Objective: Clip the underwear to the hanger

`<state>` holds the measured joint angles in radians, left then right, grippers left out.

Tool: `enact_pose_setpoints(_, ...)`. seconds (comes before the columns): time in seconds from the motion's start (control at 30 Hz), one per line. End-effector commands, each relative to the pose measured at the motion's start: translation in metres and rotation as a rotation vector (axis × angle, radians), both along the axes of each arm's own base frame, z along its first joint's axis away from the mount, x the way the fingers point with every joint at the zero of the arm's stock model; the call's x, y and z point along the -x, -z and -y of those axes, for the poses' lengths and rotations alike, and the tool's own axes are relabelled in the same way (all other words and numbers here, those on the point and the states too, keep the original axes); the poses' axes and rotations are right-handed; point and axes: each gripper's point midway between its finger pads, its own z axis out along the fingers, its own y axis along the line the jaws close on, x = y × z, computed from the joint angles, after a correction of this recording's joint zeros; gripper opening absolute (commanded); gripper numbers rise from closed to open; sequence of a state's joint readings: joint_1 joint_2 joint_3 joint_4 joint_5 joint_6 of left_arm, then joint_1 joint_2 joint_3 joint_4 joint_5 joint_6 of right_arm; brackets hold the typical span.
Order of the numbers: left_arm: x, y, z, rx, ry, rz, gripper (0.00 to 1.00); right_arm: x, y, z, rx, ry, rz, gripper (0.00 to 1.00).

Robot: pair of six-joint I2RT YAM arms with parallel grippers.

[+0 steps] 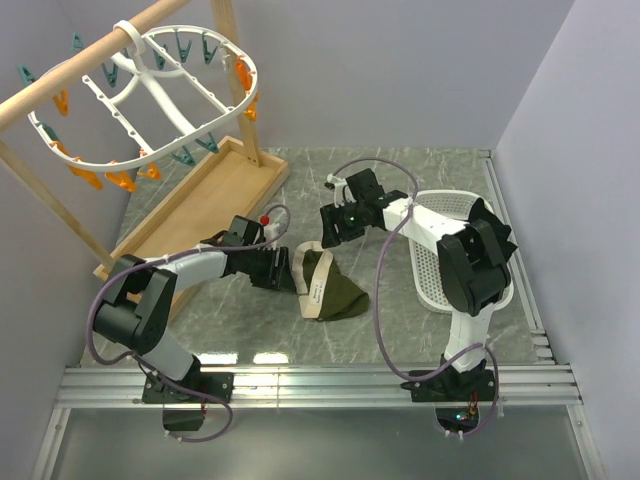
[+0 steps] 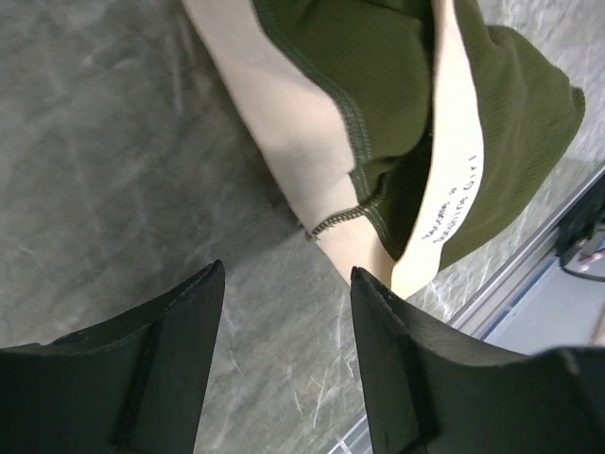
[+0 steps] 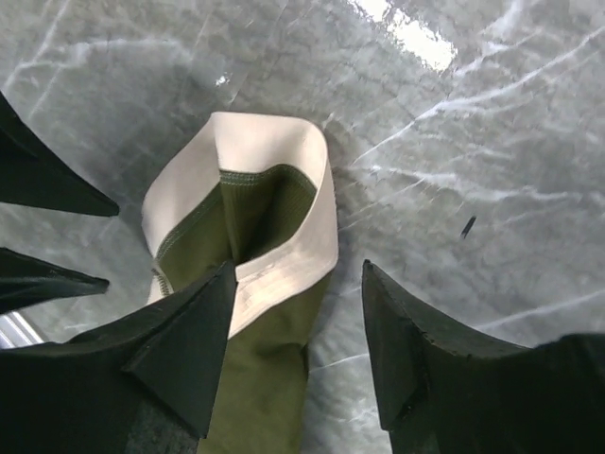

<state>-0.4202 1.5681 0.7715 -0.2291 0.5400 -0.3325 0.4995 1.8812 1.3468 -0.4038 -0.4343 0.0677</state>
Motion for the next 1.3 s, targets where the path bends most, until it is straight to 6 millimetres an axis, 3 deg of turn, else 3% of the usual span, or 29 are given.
enact_pose_setpoints(0.0, -0.009, -0.009, 0.004, 0.066, -0.011, -0.001, 0.62, -0.014, -0.015, -0.01, -0.025, -0.087, 0.088, 0.64)
enact_pose_setpoints(0.17, -0.009, -0.011, 0.004, 0.08, -0.002, 0.004, 0.69, -0.003, -0.006, -0.015, -0.045, -0.192, 0.065, 0.68)
enact_pose_setpoints(0.4, -0.01, -0.009, 0.003, 0.074, -0.01, -0.01, 0.79, 0.002, 0.013, -0.021, -0.058, -0.242, 0.015, 0.65)
enact_pose_setpoints(0.6, -0.015, -0.009, 0.0, 0.07, -0.027, -0.015, 0.79, 0.001, 0.018, -0.021, -0.059, -0.249, 0.018, 0.47)
enact_pose_setpoints(0.67, -0.016, -0.008, -0.001, 0.066, -0.036, -0.019, 0.79, 0.0, 0.015, -0.022, -0.064, -0.253, 0.029, 0.33)
enact_pose_setpoints(0.7, -0.017, -0.008, -0.003, 0.064, -0.038, -0.018, 0.78, -0.002, 0.01, -0.022, -0.071, -0.253, 0.04, 0.17)
enact_pose_setpoints(0.77, -0.019, -0.006, -0.005, 0.057, -0.044, -0.013, 0.78, -0.001, 0.003, -0.021, -0.075, -0.253, 0.045, 0.0)
enact_pose_setpoints(0.87, -0.022, -0.007, -0.007, 0.048, -0.055, 0.0, 0.78, 0.005, -0.022, -0.016, -0.089, -0.249, 0.078, 0.0)
enact_pose_setpoints(1.0, -0.028, -0.009, -0.008, 0.045, -0.075, 0.037, 0.78, 0.017, -0.075, -0.006, -0.108, -0.238, 0.16, 0.0)
enact_pose_setpoints(1.1, -0.03, -0.01, -0.006, 0.056, -0.086, 0.043, 0.76, 0.026, -0.103, 0.003, -0.106, -0.228, 0.207, 0.0)
enact_pose_setpoints(1.27, -0.037, -0.009, -0.002, 0.079, -0.101, 0.05, 0.71, 0.04, -0.114, 0.015, -0.071, -0.23, 0.211, 0.0)
